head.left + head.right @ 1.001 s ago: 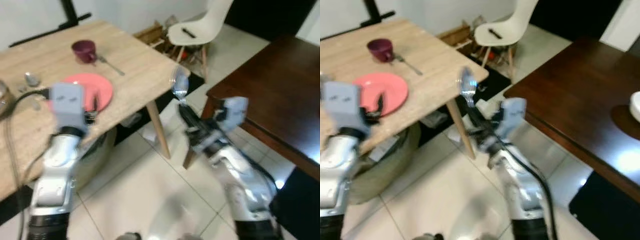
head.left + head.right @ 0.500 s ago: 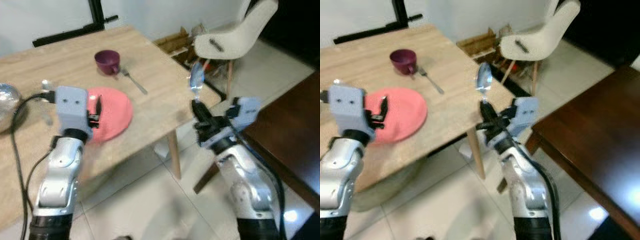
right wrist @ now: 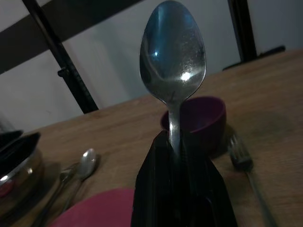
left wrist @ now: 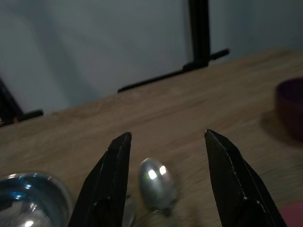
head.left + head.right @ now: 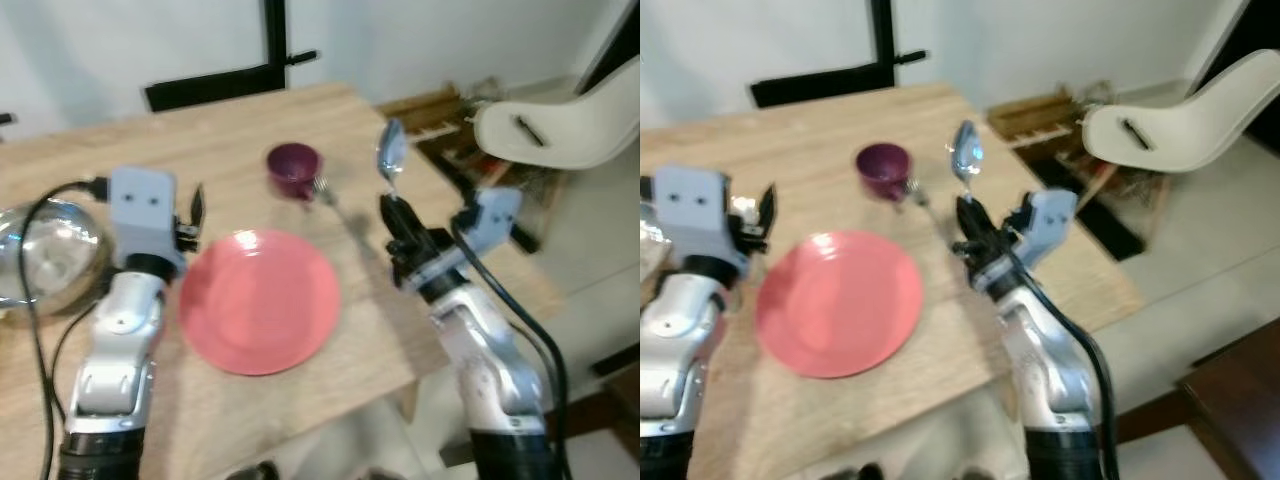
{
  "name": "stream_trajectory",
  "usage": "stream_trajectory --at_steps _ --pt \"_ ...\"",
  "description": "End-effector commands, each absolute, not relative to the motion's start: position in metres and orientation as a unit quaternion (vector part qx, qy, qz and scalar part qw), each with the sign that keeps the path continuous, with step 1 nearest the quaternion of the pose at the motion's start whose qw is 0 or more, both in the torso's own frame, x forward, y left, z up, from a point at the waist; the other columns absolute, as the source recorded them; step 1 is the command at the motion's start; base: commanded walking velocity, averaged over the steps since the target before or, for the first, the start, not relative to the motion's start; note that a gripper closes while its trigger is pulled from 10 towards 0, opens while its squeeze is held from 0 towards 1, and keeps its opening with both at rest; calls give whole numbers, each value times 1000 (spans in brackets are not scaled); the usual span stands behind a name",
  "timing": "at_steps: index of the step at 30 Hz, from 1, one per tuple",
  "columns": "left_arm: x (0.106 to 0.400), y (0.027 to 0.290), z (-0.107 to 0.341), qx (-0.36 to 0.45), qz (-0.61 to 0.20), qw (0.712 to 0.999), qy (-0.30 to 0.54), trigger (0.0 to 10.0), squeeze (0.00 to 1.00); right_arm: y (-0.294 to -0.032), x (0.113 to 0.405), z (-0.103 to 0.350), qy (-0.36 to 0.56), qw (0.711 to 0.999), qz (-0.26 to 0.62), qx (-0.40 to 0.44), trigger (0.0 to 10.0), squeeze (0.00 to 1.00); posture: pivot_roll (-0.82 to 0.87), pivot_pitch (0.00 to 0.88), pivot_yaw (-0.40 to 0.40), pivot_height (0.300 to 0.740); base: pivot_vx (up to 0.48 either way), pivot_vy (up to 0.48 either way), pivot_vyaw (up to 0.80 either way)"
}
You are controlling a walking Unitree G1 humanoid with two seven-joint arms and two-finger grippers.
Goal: Setting the table
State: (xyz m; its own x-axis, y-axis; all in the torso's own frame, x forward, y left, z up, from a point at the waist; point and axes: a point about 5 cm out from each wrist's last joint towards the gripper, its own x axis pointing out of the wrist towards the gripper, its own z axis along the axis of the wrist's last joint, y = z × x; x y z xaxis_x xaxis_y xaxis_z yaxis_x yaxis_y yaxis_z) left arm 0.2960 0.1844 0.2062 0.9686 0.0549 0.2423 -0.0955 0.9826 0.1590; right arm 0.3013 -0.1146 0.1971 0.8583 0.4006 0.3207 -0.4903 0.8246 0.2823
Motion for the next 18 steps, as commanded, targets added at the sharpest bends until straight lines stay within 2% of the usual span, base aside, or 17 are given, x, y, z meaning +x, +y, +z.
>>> stream_trajectory --at_steps 1,5,9,18 --pt "294 179 205 93 25 988 -119 10000 0 -124 300 194 -120 950 223 183 10000 0 -126 77 61 740 0 0 0" --pt "295 177 206 91 18 989 -119 10000 0 -129 301 195 -122 952 218 175 10000 0 -125 78 60 740 0 0 0" --pt "295 168 211 81 -27 990 -116 10000 0 -139 307 198 -129 960 195 152 10000 0 -125 78 57 740 0 0 0" --pt "297 149 221 104 -185 975 -60 10000 0 -148 322 206 -131 965 200 111 10000 0 -125 88 59 740 0 0 0"
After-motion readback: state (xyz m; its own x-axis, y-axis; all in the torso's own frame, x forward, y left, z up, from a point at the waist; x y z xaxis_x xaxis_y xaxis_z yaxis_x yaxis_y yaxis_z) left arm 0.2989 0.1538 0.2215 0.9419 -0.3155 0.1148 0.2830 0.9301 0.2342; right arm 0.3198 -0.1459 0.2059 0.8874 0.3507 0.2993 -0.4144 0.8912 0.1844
